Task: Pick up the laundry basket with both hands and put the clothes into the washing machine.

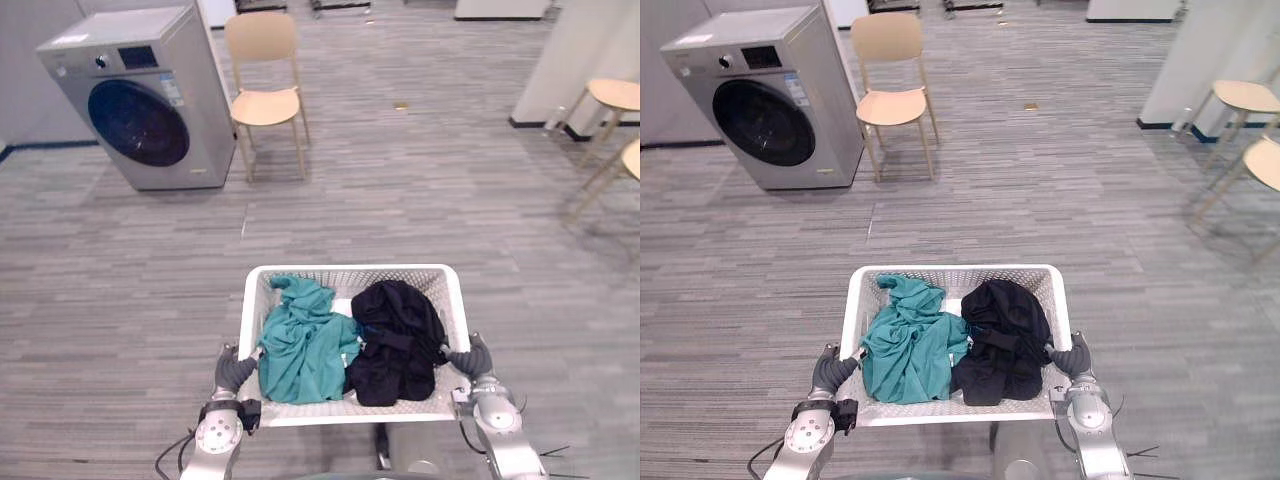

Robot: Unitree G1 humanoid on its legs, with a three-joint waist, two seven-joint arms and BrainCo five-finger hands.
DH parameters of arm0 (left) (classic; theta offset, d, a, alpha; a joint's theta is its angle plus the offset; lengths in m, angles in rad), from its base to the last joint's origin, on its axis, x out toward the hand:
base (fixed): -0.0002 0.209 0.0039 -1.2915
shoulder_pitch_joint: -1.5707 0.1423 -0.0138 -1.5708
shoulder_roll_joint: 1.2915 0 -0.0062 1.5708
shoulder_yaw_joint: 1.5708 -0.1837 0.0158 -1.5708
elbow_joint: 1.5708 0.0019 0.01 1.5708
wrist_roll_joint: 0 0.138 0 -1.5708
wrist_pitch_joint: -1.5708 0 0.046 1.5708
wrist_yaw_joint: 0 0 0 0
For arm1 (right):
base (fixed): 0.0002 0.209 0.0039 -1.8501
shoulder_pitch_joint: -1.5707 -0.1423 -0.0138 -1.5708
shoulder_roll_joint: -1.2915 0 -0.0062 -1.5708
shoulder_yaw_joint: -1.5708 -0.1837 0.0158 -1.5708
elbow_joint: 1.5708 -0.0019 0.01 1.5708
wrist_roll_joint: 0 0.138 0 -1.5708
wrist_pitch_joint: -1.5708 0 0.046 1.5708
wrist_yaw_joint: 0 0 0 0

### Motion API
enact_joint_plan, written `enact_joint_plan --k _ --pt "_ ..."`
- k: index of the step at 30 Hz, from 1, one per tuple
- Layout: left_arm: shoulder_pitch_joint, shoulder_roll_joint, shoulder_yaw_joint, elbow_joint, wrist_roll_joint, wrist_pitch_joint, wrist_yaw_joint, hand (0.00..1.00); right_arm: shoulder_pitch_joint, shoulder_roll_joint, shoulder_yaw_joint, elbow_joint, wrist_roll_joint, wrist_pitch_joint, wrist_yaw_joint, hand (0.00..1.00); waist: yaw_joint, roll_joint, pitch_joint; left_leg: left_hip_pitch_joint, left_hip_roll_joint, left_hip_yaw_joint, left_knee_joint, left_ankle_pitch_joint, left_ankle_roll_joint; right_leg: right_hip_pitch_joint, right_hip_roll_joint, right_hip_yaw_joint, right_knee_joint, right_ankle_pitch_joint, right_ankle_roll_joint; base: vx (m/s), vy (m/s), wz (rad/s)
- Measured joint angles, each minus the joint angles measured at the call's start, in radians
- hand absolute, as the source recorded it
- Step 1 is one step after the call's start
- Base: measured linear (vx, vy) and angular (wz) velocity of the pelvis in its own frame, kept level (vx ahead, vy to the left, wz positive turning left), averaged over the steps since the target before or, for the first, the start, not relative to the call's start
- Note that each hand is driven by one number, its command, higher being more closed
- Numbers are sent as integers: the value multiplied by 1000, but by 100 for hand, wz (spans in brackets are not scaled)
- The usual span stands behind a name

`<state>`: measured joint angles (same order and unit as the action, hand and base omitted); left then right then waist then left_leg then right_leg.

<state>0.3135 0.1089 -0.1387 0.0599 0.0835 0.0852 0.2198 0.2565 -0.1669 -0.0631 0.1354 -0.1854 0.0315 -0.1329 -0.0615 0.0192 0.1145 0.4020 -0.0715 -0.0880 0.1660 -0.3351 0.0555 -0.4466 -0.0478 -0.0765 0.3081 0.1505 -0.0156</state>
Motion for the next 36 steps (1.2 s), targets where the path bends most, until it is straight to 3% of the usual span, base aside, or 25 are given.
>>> enact_joint_plan --k 1,2,3,4,6,7,9,11,13,14,15,16,17,18,20,21,22,24,27,28,30,32,33,34,36 --pt "7 -20 0 0 5 0 0 100 2 -12 -2 -6 0 9 0 100 4 42 -4 -17 37 -3 97 4 -6 4 10 -40 71 -43 -9 693 -127 42" --pt "13 -32 2 -5 9 -2 0 100 14 -16 -5 -39 2 17 0 100 3 77 0 -92 71 17 309 57 -87 34 31 -66 129 -126 -24 846 -154 41" --pt "14 -34 8 -6 9 -2 -1 100 22 -17 -4 -63 4 18 0 100 4 85 5 -147 86 32 433 127 -137 58 38 -72 140 -159 -30 810 -154 16" --pt "31 -48 32 -11 8 -2 -7 100 33 -17 10 -103 11 20 0 100 27 88 10 -263 132 88 685 388 -215 129 57 -67 122 -210 -42 956 -172 -3" --pt "46 -48 34 -29 6 -10 -7 100 36 3 5 -120 20 19 -11 100 41 97 21 -422 261 182 1008 334 -167 285 100 -85 41 -248 -57 759 -123 -4" --pt "47 -46 35 -36 6 -12 -8 100 36 8 5 -123 23 19 -20 100 64 82 32 -508 302 234 1088 259 -101 396 106 -80 -26 -265 -60 711 -90 5" --pt "47 -45 34 -49 5 -17 -12 100 36 8 2 -133 32 19 -23 100 81 57 40 -633 317 289 1036 163 -60 524 91 -81 -128 -278 -56 670 -49 14" --pt "36 -47 34 -52 5 -21 -23 100 15 -3 -6 -131 38 17 -26 100 97 40 45 -748 243 305 665 112 -55 625 44 -83 -213 -305 -19 638 55 7" --pt "34 -49 31 -52 7 -20 -26 100 3 -7 -13 -103 38 16 -25 100 107 40 47 -765 184 263 343 153 -105 677 11 -77 -244 -330 8 627 158 -14" --pt "41 -53 31 -52 10 -19 -26 100 -2 -15 -12 -71 38 13 -22 100 114 56 44 -762 178 211 114 251 -177 735 7 -53 -290 -350 32 734 261 -34" --pt "41 -49 30 -51 12 -15 -26 100 -5 -15 -11 -57 38 13 -21 100 124 54 46 -763 178 222 141 299 -184 757 3 -43 -297 -367 42 611 246 -47" --pt "34 -44 30 -50 22 0 -26 100 -16 -5 -9 -21 37 13 -21 100 127 47 45 -763 153 230 210 342 -126 789 -33 -24 -286 -389 53 613 270 -29" --pt "30 -45 30 -49 30 7 -26 100 -20 -3 -10 -4 36 13 -21 100 123 34 45 -765 142 238 243 310 -89 790 -53 -24 -266 -389 53 636 294 -11" --pt "29 -44 18 -49 39 9 -26 100 -17 -9 -16 9 36 14 -20 100 117 25 39 -771 122 260 309 239 -54 749 -96 2 -140 -390 57 772 355 -5" --pt "29 -41 13 -44 39 9 -26 100 -23 -13 -18 12 36 14 -19 100 112 16 39 -755 113 286 338 181 -40 670 -120 40 51 -391 79 682 327 -21" --pt "16 -11 11 -17 39 14 -26 100 -48 8 -18 48 33 14 -13 100 98 -24 47 -654 64 311 312 128 -18 518 -184 91 447 -296 204 591 280 -23" --pt "10 -3 10 -3 39 18 -27 100 -51 13 -17 60 30 14 -11 100 95 -31 47 -609 50 313 293 114 -13 477 -203 83 567 -292 192 707 309 -19" --pt "15 5 10 11 39 20 -27 100 -50 23 -12 85 25 14 -8 100 77 -15 41 -424 36 316 170 93 -4 340 -200 11 781 -354 88 558 225 -18" --pt "-12 38 10 13 37 18 -27 100 -60 31 -5 77 25 11 -5 100 70 -10 37 -305 36 327 54 86 -11 169 -133 -47 679 -414 57 457 129 -22" --pt "-27 47 8 14 37 18 -27 100 -61 33 -6 77 26 11 -3 100 62 -8 39 -260 35 329 17 82 -21 102 -91 -84 529 -419 57 480 69 -2" --pt "-29 58 -4 18 37 18 -27 100 -61 33 -9 75 26 14 -3 100 40 -9 40 -189 30 331 -26 73 -36 64 -38 -116 196 -333 52 503 47 9" --pt "-21 63 -13 30 38 18 -32 100 -55 28 -9 74 26 15 -2 100 12 -52 27 -88 -25 305 -73 57 -58 41 -27 -108 -102 -188 51 626 8 25" --pt "-16 62 -18 30 38 18 -36 100 -47 23 -9 74 26 15 -3 100 10 -59 21 -57 -35 300 -78 44 -65 38 -28 -105 -112 -170 29 771 -13 43" --pt "-7 44 -29 37 39 19 -40 100 -26 9 -9 74 26 18 -2 100 -3 -25 1 -16 -7 268 -68 10 -81 38 -13 -106 -57 -49 -47 707 -31 39" --pt "1 28 -24 39 46 19 -41 100 -21 4 -14 72 26 20 1 100 -3 12 -8 -49 51 241 103 10 -82 52 -3 -156 32 -45 -67 723 -117 30"
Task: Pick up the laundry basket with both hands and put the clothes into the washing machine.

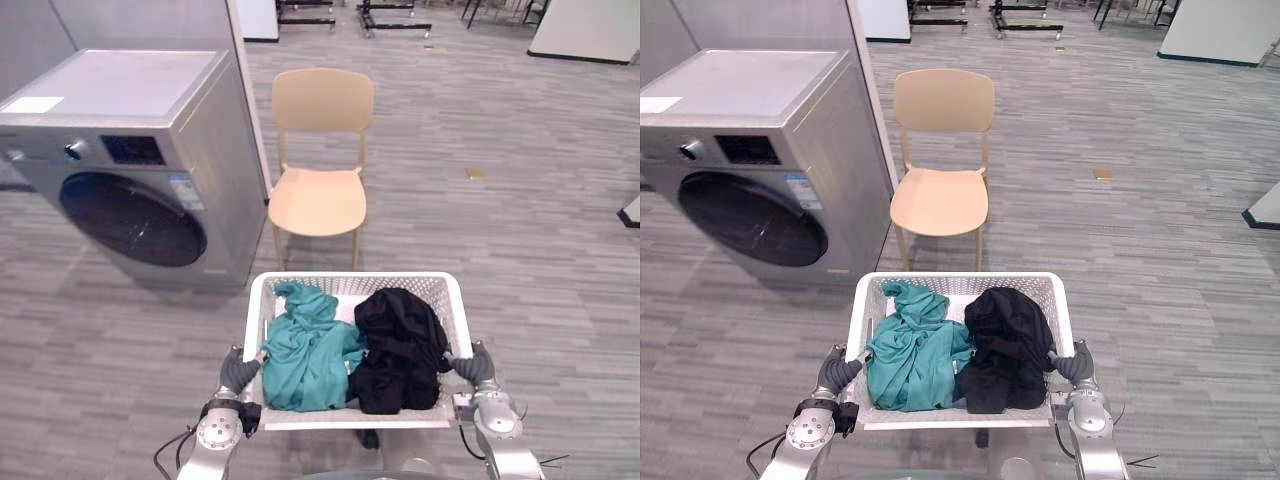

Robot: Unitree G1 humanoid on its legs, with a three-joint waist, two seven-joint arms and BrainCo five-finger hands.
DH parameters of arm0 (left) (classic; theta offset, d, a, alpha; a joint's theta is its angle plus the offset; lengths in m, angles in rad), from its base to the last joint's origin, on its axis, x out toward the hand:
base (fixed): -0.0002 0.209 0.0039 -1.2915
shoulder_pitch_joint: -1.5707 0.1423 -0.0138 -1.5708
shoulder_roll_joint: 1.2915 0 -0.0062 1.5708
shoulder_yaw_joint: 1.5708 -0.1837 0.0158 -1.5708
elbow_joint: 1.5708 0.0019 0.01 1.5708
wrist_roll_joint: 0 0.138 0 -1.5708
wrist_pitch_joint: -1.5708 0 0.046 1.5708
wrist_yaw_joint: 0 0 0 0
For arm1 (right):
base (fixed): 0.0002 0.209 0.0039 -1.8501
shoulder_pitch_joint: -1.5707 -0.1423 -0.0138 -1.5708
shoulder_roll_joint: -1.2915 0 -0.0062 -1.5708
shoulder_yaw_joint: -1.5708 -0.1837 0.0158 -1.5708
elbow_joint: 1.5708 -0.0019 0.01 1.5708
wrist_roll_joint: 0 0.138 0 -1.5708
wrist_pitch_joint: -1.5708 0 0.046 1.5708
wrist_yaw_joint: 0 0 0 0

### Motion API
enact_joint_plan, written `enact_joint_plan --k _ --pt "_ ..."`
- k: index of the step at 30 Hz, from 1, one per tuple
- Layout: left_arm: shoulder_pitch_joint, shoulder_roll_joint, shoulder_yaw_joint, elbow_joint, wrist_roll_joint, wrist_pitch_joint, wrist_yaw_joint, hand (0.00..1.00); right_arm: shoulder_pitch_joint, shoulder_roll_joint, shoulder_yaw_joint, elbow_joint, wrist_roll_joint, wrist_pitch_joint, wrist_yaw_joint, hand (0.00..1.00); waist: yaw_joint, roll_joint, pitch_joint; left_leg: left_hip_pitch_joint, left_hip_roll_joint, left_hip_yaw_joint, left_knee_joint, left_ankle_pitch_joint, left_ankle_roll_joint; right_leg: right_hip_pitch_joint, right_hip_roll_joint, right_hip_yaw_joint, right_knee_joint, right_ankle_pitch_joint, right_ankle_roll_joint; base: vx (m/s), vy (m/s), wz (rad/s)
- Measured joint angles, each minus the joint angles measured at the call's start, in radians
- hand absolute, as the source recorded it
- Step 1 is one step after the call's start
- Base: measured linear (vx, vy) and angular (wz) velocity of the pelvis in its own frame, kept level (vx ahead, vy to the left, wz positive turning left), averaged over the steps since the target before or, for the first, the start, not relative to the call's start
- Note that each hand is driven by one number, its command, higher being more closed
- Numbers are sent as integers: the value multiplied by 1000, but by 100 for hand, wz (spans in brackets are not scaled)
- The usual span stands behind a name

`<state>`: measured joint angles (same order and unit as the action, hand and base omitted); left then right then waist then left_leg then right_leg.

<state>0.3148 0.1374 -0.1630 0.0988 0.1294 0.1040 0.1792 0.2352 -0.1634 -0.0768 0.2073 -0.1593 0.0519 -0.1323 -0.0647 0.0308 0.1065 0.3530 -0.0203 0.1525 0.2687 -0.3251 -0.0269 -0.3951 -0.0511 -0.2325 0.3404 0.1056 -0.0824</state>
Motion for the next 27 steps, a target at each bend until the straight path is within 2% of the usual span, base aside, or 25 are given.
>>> enact_joint_plan --k 1,2,3,4,5,6,7,8,9,10,11,12,13,14,15,16,17,20,24,25,27 --pt "-1 -11 6 -1 0 0 0 100 13 -3 -5 -45 1 2 0 100 -2 44 22 -82 70 2 267 31 -38 61 34 -19 10 -55 -7 813 -181 3" --pt "11 -34 30 -3 -2 0 -3 100 34 -13 8 -114 1 8 1 100 14 73 33 -187 129 8 530 209 -38 120 76 -11 2 -102 -17 657 -122 -24" --pt "24 -44 43 -5 -4 -2 -3 100 41 -9 18 -137 1 9 0 100 32 75 31 -233 160 16 645 295 -53 151 92 5 -8 -121 -24 647 -78 -59" --pt "43 -49 48 -16 -10 -8 -3 100 40 -4 18 -161 1 9 -1 100 51 88 32 -327 221 17 843 278 -45 228 126 21 -51 -144 -31 633 -18 -67" --pt "49 -50 47 -16 -11 -16 -4 100 30 -3 16 -162 1 9 -3 100 62 77 37 -413 247 20 939 234 -14 304 137 46 -98 -157 -29 635 -9 -57" --pt "51 -51 47 -16 -12 -16 -5 100 22 -3 16 -161 1 8 -3 100 71 66 41 -443 251 23 950 209 -3 336 136 66 -120 -159 -26 598 18 -63" --pt "54 -51 48 -16 -13 -23 -5 100 5 -6 16 -160 1 6 -3 100 89 55 46 -506 258 43 917 155 2 399 126 101 -167 -158 -15 457 30 -55" --pt "55 -51 48 -15 -13 -25 -5 100 -2 -8 16 -155 1 5 -3 100 89 49 49 -536 258 45 880 130 0 425 121 110 -186 -157 -14 645 111 -64" --pt "53 -55 48 -13 -13 -26 -5 100 -16 -14 16 -139 1 5 -3 100 97 41 52 -587 236 40 700 90 -1 471 98 128 -217 -163 -4 519 141 -42" --pt "50 -57 47 -11 -13 -26 -6 100 -17 -17 13 -131 1 4 -3 100 100 39 54 -594 218 32 597 88 -3 482 85 131 -221 -170 7 588 200 -53" --pt "49 -60 45 -9 -12 -26 -7 100 -18 -23 13 -109 1 -5 -4 100 102 35 54 -590 167 -8 353 102 -15 498 57 153 -219 -196 47 444 212 -48" --pt "55 -75 42 -6 -12 -26 -7 100 -15 -34 12 -97 2 -5 -4 100 101 73 42 -568 144 -74 106 228 -47 505 60 168 -204 -234 81 425 219 -47" --pt "59 -83 36 -5 -9 -26 -6 100 -11 -48 11 -96 2 -6 -4 100 97 109 40 -567 155 -114 35 344 -39 512 85 179 -196 -257 97 368 263 -21" --pt "27 -72 40 49 -7 -25 -6 100 -26 -18 -2 -29 2 -5 -4 100 82 82 48 -540 122 -111 54 320 -24 533 43 186 -189 -277 111 265 209 -3" --pt "20 -66 43 66 -3 -25 -6 100 -28 -4 -3 -11 0 -3 -4 100 82 65 44 -523 100 -108 29 318 -20 535 20 186 -187 -287 123 324 215 10" --pt "16 -48 44 84 -1 -24 -7 100 -30 10 -1 15 -1 -3 -3 100 81 32 31 -506 64 -92 -18 314 -13 533 -19 195 -191 -309 142 326 129 -4" --pt "8 -40 42 104 -1 -24 -7 100 -36 18 -1 30 -5 -3 -3 100 85 18 29 -490 42 -71 -54 326 6 529 -41 211 -198 -310 146 312 108 -9" --pt "7 -29 38 127 0 -24 -9 100 -49 25 0 69 -18 -3 -1 100 87 12 29 -423 7 -47 -165 349 35 537 -74 228 -206 -305 153 217 71 -13" --pt "-58 6 17 166 3 -23 -8 100 -106 26 0 129 -19 -5 -12 100 84 6 31 -429 3 -33 -250 389 34 485 -77 236 -212 -295 166 71 -3 -14" --pt "-96 11 14 170 12 -21 -3 100 -149 18 0 162 -18 -5 -23 100 83 1 40 -464 9 -26 -252 394 34 438 -71 240 -196 -294 166 -44 -25 -15" --pt "-204 13 12 196 21 -21 13 100 -261 -3 1 218 -7 -6 -45 100 81 12 106 -533 23 -18 -209 397 34 353 -56 253 -118 -294 167 -119 -14 -19"
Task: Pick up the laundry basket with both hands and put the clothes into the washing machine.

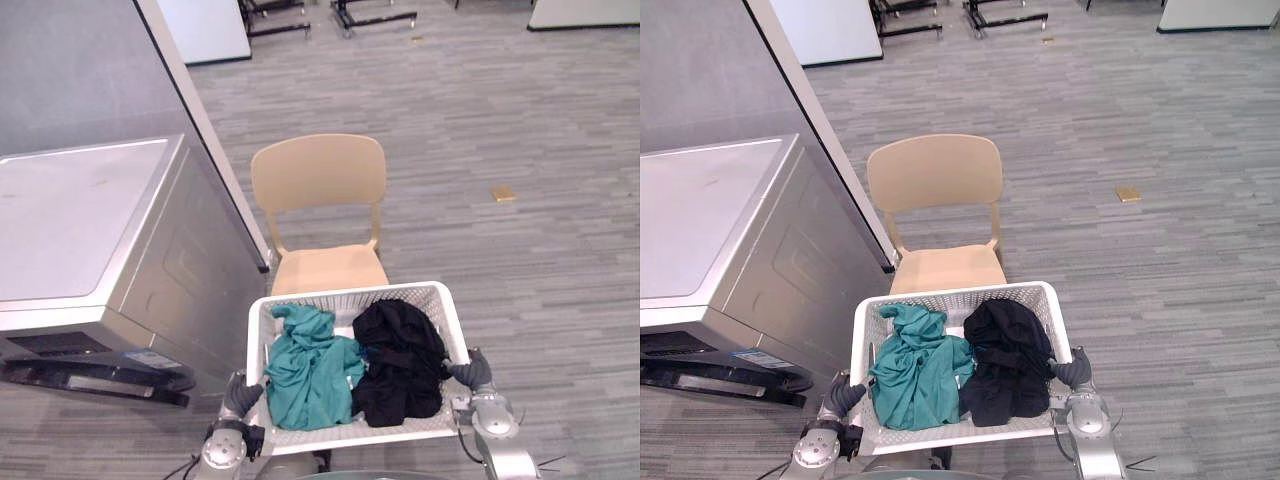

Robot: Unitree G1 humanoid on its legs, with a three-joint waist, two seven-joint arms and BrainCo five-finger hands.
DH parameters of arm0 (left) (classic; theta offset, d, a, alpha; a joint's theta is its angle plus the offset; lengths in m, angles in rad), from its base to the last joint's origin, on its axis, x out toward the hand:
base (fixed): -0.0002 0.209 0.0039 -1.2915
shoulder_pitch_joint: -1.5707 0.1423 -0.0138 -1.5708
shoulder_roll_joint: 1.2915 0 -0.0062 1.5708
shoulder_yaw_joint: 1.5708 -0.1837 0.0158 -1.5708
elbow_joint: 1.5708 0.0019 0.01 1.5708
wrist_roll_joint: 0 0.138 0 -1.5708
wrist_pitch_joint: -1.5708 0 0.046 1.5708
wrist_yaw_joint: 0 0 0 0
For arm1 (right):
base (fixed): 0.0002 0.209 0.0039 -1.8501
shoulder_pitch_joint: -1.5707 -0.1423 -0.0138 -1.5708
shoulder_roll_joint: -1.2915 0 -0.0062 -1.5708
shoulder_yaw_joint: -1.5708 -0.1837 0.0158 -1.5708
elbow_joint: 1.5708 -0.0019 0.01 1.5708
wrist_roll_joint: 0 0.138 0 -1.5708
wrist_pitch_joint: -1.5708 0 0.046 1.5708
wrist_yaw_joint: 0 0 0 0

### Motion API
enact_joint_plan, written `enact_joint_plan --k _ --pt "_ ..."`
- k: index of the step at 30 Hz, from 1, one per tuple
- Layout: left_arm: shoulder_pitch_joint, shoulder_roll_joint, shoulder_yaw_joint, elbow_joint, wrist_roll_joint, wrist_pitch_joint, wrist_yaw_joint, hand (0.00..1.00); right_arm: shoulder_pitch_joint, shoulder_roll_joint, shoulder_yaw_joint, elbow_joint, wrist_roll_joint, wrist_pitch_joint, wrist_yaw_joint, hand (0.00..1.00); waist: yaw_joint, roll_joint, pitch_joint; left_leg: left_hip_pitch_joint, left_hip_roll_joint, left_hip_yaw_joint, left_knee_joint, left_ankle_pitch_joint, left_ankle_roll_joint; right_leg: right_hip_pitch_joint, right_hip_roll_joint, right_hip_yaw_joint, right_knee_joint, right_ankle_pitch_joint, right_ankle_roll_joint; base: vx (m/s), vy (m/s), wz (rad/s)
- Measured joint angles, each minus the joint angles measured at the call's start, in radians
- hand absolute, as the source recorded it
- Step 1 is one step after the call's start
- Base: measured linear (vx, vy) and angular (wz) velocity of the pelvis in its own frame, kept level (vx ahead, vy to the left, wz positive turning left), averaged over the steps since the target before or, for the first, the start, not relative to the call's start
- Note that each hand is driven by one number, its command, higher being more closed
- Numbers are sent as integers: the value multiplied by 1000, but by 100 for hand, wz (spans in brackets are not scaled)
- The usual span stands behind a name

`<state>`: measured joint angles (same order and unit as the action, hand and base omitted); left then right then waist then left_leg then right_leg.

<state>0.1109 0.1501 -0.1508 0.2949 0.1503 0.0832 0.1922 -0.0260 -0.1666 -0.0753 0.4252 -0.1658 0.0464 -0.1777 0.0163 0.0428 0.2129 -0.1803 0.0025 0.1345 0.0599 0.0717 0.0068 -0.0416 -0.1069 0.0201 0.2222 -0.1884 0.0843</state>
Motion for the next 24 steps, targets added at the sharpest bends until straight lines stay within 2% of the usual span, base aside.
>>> enact_joint_plan --k 2,5,7,8,10,12,14,15,16,18,20,24 --pt "-178 19 1 43 -2 0 40 100 -166 -46 18 45 14 0 -32 100 1 -3 76 -160 28 6 92 0 0 -179 10 10 118 0 1 -228 26 -16" --pt "-369 35 8 74 -35 1 95 100 -331 -86 18 61 44 1 -68 100 13 -2 155 -305 46 10 185 -8 8 -338 14 9 231 -4 4 -216 47 -8" --pt "-476 48 24 89 -59 1 125 100 -409 -101 18 60 66 2 -86 100 27 -1 202 -345 50 11 219 -19 11 -389 12 6 286 -9 7 -181 55 -3" --pt "-506 51 36 93 -70 1 138 100 -435 -100 19 60 80 2 -93 100 28 -1 207 -364 52 11 232 -30 11 -410 12 2 305 -15 5 -188 33 7" --pt "-623 69 97 129 -106 0 179 100 -549 -99 54 60 106 3 -128 100 37 -1 208 -459 57 15 295 -46 21 -481 -2 -30 335 -66 3 -235 -10 2" --pt "-707 89 147 147 -128 0 193 100 -640 -97 71 60 123 4 -149 100 54 3 218 -513 85 42 316 -46 21 -539 2 -46 356 -66 -9 -197 -17 -1" --pt "-780 108 172 168 -153 -4 210 100 -700 -97 78 61 138 9 -170 100 53 2 224 -549 117 81 328 -44 21 -567 1 -70 369 -64 -11 -91 -31 30" --pt "-811 112 189 192 -160 -6 210 100 -733 -96 78 61 140 13 -175 0 54 2 224 -571 128 85 342 -40 16 -582 2 -80 378 -65 -12 -25 -34 19" --pt "-821 112 199 199 -161 -6 211 0 -752 -96 81 61 145 14 -176 0 55 1 224 -582 132 86 347 -39 16 -591 3 -81 383 -65 -12 -14 -32 7" --pt "-849 115 237 229 -182 -6 222 0 -813 -87 96 63 160 17 -174 0 57 1 224 -609 134 88 356 -32 22 -619 4 -81 389 -62 -7 17 -5 -1" --pt "-893 122 281 274 -201 -6 226 0 -878 -57 114 86 174 17 -170 0 56 -14 238 -618 135 90 356 -24 32 -626 4 -84 390 -62 -7 67 -22 1" --pt "-961 147 292 322 -209 -6 226 0 -939 -55 113 140 191 17 -172 0 58 -25 244 -633 135 80 355 -11 44 -626 5 -106 383 -62 -7 91 -47 12"
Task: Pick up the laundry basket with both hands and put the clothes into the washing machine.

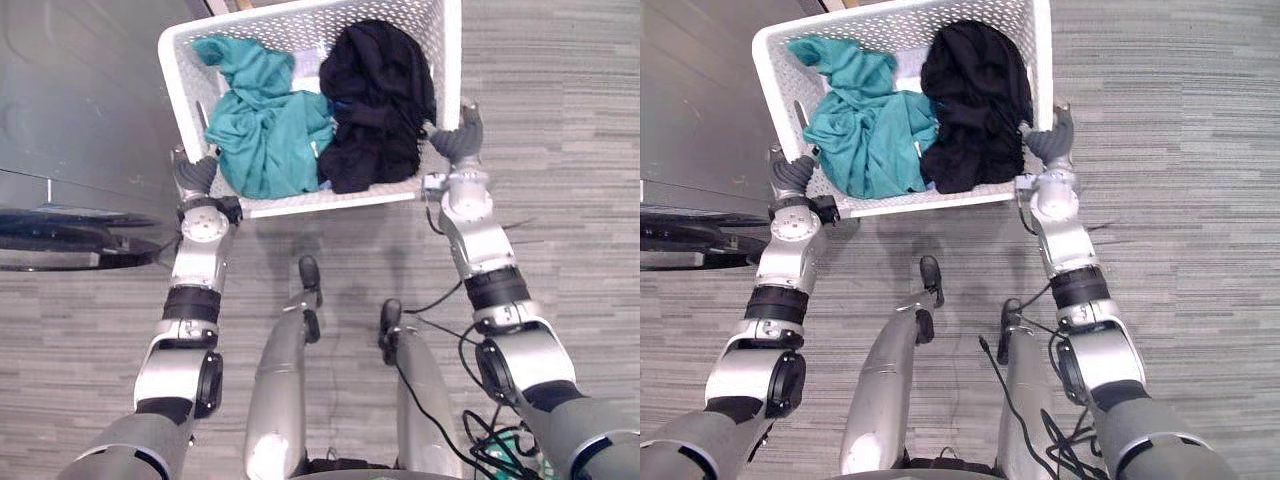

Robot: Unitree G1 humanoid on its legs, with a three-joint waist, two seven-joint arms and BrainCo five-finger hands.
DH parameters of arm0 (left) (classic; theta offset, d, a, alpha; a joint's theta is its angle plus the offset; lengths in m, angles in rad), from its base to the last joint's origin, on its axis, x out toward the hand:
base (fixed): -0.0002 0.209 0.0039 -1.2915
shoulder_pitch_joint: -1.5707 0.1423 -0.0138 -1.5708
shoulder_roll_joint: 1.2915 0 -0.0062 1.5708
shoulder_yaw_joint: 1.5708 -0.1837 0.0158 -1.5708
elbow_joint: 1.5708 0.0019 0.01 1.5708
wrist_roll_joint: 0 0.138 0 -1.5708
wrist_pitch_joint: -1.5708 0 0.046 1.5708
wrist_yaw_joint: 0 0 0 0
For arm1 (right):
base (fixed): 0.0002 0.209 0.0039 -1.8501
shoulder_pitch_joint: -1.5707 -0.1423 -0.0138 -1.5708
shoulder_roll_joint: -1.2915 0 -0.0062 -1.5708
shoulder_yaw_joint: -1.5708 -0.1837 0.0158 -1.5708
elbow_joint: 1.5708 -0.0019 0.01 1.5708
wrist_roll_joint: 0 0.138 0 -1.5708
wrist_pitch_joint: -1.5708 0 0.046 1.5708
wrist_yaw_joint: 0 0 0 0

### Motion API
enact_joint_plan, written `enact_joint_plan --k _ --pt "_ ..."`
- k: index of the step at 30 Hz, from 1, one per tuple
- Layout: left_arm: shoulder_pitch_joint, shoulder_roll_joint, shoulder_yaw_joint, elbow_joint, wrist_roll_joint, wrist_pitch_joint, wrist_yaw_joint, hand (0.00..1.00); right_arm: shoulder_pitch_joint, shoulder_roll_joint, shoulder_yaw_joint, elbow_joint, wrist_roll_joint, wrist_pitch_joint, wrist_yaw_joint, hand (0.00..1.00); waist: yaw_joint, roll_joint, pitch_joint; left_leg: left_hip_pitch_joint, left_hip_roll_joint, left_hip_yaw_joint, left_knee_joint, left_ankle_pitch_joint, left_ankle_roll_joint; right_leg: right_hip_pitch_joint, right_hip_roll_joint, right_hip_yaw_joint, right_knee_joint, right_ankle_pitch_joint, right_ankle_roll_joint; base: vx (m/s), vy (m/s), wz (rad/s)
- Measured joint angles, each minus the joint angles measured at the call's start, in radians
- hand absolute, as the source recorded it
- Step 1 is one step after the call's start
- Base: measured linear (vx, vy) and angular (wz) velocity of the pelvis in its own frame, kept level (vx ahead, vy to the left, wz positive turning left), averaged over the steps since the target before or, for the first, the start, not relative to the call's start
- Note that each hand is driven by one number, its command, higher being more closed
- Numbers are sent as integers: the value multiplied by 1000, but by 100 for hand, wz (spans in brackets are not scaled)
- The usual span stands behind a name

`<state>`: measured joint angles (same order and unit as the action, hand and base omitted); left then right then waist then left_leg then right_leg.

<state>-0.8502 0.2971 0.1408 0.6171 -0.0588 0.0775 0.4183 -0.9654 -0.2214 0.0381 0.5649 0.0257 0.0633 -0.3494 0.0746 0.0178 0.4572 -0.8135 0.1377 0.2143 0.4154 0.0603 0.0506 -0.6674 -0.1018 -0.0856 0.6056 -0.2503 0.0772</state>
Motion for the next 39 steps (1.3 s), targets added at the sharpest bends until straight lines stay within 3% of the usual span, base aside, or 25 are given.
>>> enact_joint_plan --k 11,15,18,21,26,32,35,39 --pt "-43 21 14 7 -22 -22 -9 0 19 9 -37 -6 24 1 -20 0 -3 -2 1 8 5 -17 -29 14 -20 19 14 -17 -31 9 -14 52 -46 3" --pt "-11 40 14 -14 -22 -28 -12 0 138 36 -52 -121 25 -7 -21 0 -5 -3 1 43 9 -1 -49 16 -23 38 16 -4 -37 10 -16 11 -44 -10" --pt "90 44 30 -111 -22 -63 -20 0 233 52 -70 -250 25 -30 -20 0 -5 -4 2 65 13 18 -60 17 -24 48 18 11 -47 12 -18 9 -36 -17" --pt "197 37 32 -192 -60 -89 -27 0 363 71 -82 -368 25 -65 -18 0 -10 -22 8 101 17 22 -65 17 -24 81 21 13 -54 12 -18 27 -39 -4" --pt "336 -12 73 -294 -80 -125 -48 0 492 76 -132 -501 20 -120 5 0 -10 -26 9 148 8 20 -100 17 -29 120 17 6 -68 11 -20 6 -16 3" --pt "469 -78 115 -425 -87 -142 -47 0 602 78 -145 -585 -4 -130 24 0 -7 -27 8 188 -8 16 -133 30 -32 152 6 -1 -70 8 -23 14 -20 7" --pt "618 -164 105 -493 -86 -154 -51 0 748 87 -145 -633 -37 -135 47 0 -6 -31 6 262 -24 15 -158 30 -32 229 -7 -18 -90 0 -21 77 -30 11" --pt "783 -230 86 -498 -86 -153 -112 0 919 104 -144 -616 -40 -134 103 0 -6 -52 -7 334 -42 8 -182 24 -36 303 -21 -32 -104 -22 -21 58 -25 14"
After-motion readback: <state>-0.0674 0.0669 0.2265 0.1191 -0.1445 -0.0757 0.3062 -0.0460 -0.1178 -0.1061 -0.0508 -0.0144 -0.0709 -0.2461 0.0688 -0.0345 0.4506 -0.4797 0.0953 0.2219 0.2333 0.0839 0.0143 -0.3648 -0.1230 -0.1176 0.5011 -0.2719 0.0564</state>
